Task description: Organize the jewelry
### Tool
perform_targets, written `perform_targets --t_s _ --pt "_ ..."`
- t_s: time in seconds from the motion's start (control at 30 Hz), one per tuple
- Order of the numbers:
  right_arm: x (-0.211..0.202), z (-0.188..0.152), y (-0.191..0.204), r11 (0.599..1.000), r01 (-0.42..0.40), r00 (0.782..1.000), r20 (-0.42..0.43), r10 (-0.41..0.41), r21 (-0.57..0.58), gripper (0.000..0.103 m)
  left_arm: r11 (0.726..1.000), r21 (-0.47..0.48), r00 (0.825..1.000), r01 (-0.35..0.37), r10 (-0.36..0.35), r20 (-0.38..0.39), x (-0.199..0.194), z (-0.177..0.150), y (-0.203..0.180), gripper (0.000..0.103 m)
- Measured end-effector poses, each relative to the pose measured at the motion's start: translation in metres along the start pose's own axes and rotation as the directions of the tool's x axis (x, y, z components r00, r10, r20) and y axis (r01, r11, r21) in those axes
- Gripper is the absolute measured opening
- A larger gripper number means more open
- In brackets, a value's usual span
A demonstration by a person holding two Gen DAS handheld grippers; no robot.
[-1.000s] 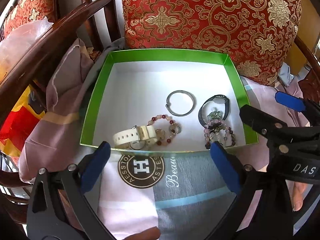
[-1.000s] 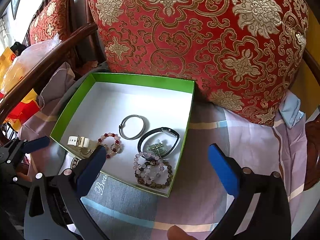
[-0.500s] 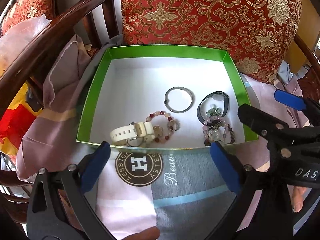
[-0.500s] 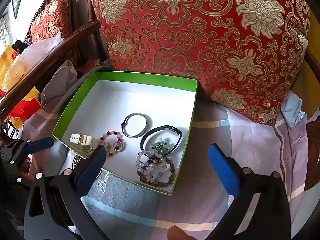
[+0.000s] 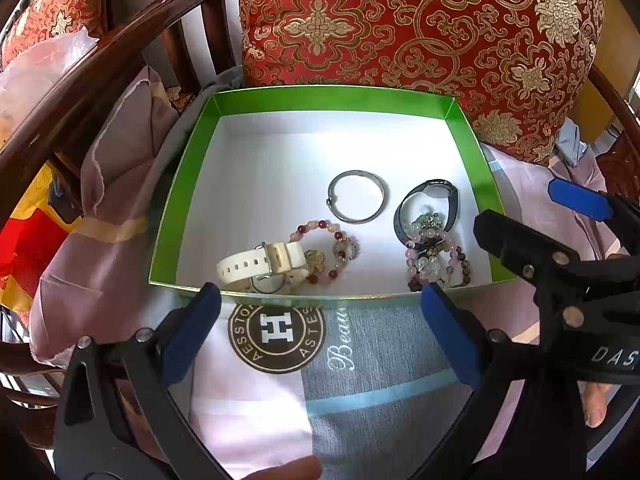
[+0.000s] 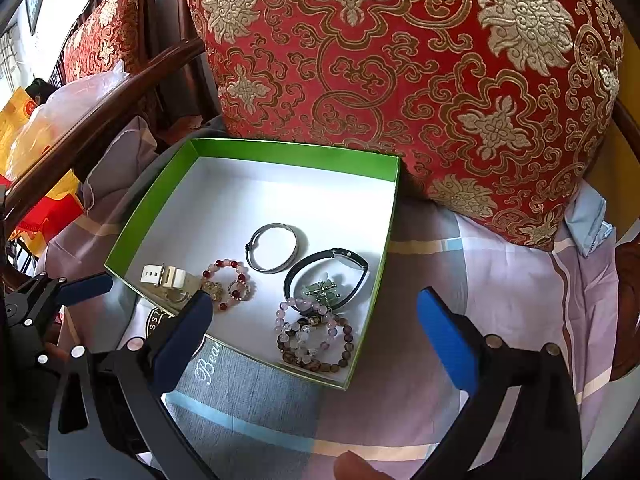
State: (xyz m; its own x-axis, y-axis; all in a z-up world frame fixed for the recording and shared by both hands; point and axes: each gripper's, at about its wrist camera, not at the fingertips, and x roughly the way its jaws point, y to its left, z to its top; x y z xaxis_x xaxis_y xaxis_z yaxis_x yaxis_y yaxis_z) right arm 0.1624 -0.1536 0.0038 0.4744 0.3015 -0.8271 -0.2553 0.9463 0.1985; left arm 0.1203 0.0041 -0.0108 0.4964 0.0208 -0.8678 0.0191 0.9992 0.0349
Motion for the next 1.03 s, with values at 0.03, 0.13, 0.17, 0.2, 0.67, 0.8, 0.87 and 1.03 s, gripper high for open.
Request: perform_targets --t_s 0.03,0.13,0.17,0.2,0.67,0.8,0.87,1.03 --pt "0.0 0.0 0.0 1.0 -0.001 1.0 -0.001 0.001 0.0 0.102 1.0 0.001 1.0 0.002 -0.002 -0.001 0.001 0.0 0.0 0.101" --pt "0.001 0.0 0.0 1.0 0.0 1.0 -0.003 0.0 0.001 0.102 1.0 0.011 1.0 0.004 -0.004 -0.003 0.001 0.0 -0.002 0.101" --pt "0.001 0.0 0.0 1.0 -0.001 1.0 -0.003 0.001 0.001 0.102 1.0 0.015 1.0 0.003 -0.003 -0.003 0.001 0.0 -0.003 0.101" --pt "0.002 0.0 0.0 1.0 -0.001 1.0 -0.005 0.001 0.001 0.102 1.0 0.02 1.0 0.002 -0.002 -0.002 0.001 0.0 -0.004 0.101" --pt "0.004 0.0 -0.001 1.0 -0.01 1.0 -0.012 0.01 0.005 0.102 1.0 0.007 1.0 -0.002 0.002 0.027 -0.002 0.0 -0.001 0.101" --pt "0.005 -0.001 0.0 1.0 -0.015 1.0 -0.017 0.015 0.004 0.102 1.0 -0.007 0.999 -0.003 0.003 0.037 -0.003 0.001 0.002 0.101" --pt "0.005 0.0 0.001 1.0 -0.018 1.0 -0.019 0.018 -0.001 0.102 1.0 -0.005 0.999 -0.003 0.003 0.035 -0.003 0.001 0.002 0.101" --pt "-0.011 0.006 -0.014 0.999 0.007 0.999 0.052 -0.009 0.035 0.102 0.999 0.014 0.996 -0.05 0.049 0.074 -0.015 -0.007 0.002 0.101"
